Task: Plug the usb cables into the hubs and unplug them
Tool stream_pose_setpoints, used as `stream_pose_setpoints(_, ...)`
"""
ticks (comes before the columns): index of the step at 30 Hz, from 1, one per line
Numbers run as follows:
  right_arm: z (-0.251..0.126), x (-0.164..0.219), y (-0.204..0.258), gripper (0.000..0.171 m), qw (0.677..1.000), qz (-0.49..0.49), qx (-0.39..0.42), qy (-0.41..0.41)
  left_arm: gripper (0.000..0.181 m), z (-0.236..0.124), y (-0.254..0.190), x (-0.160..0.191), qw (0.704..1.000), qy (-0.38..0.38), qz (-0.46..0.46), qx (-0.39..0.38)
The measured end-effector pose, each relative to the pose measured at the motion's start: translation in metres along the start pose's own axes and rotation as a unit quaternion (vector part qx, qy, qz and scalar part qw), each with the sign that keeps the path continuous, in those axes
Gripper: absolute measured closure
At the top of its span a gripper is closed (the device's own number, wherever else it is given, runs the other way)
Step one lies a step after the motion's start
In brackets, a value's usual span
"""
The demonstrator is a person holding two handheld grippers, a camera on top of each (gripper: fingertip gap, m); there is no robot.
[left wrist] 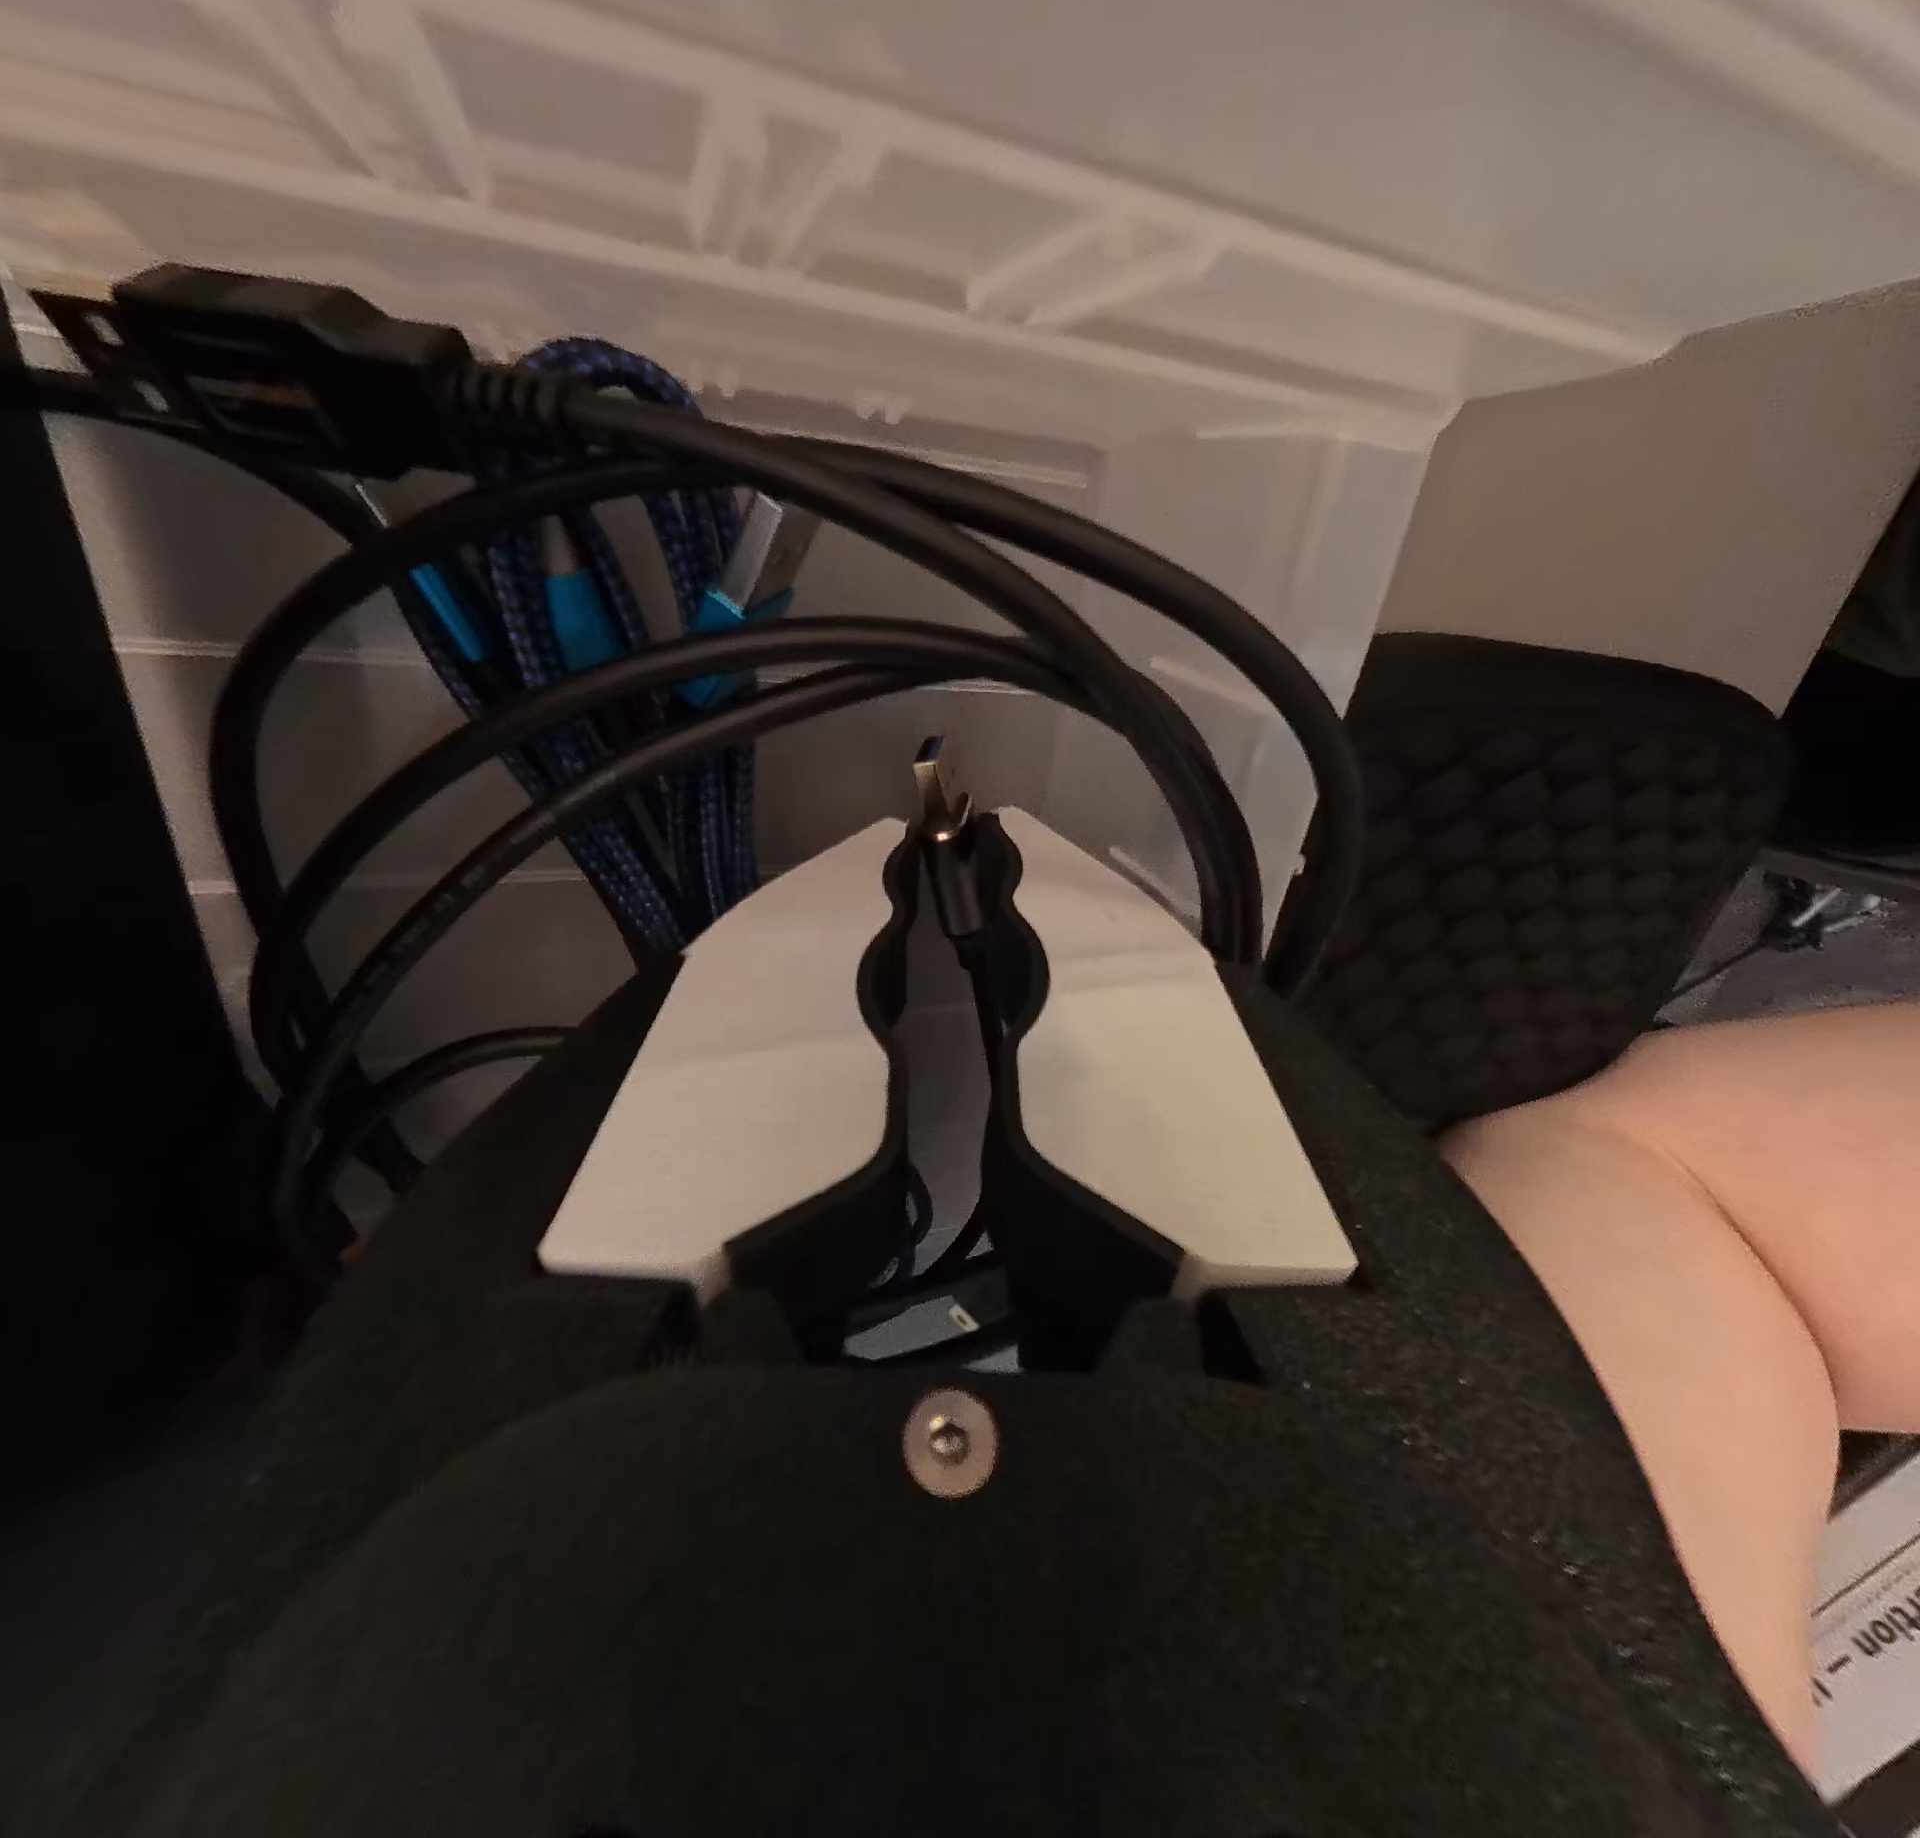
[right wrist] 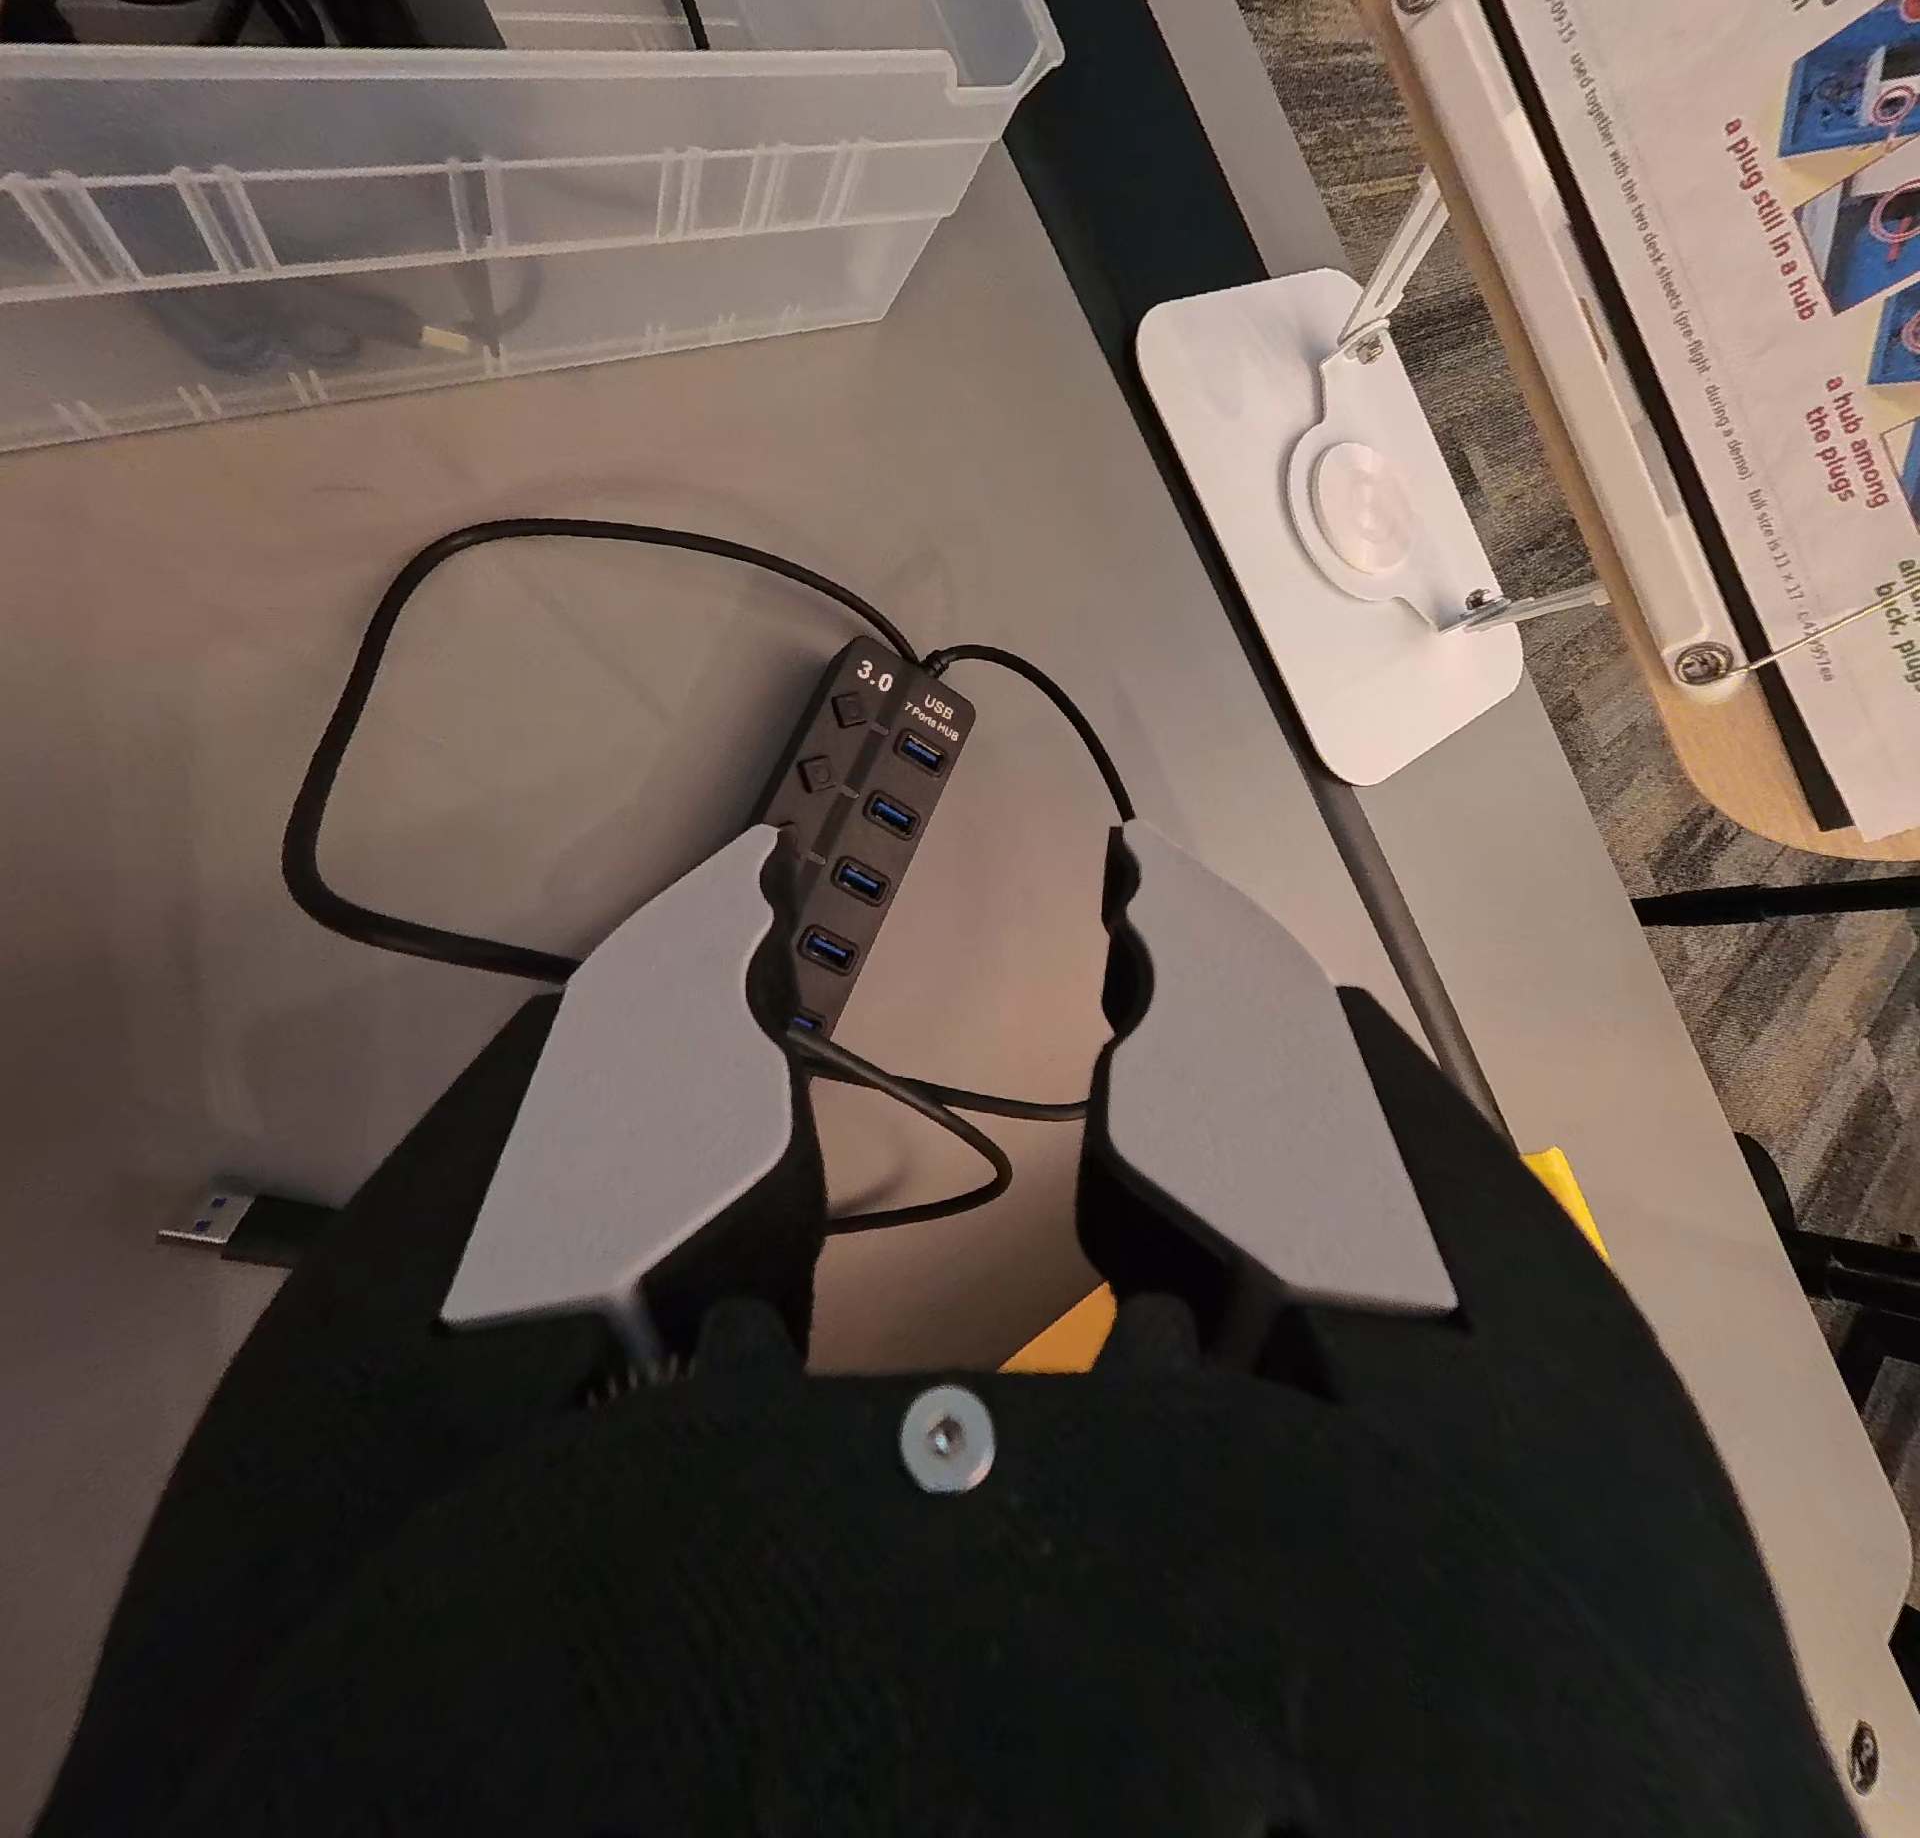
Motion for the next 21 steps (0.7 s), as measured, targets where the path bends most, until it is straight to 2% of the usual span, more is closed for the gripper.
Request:
stream_pose_setpoints(15,0.001,0.001,0.0,0.114,1.0,-0.008,0.006,0.006,0.171,-0.018,0.009,0.001,0.999,-0.035,-0.012,-0.039)
stream_pose_setpoints(21,0.0,0.0,-0.001,0.114,1.0,-0.008,0.008,0.003,0.171,-0.06,0.011,-0.007,0.986,-0.128,-0.003,-0.108)
Point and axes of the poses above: each gripper's, where its closed fingertips meet, z out along the fingers, x out of its underside, y = z × x across the jaws, the point moved 1 cm from there along -z, back along the fingers, and after that the axes turned 4 degrees about -x, right-handed, at the moved point
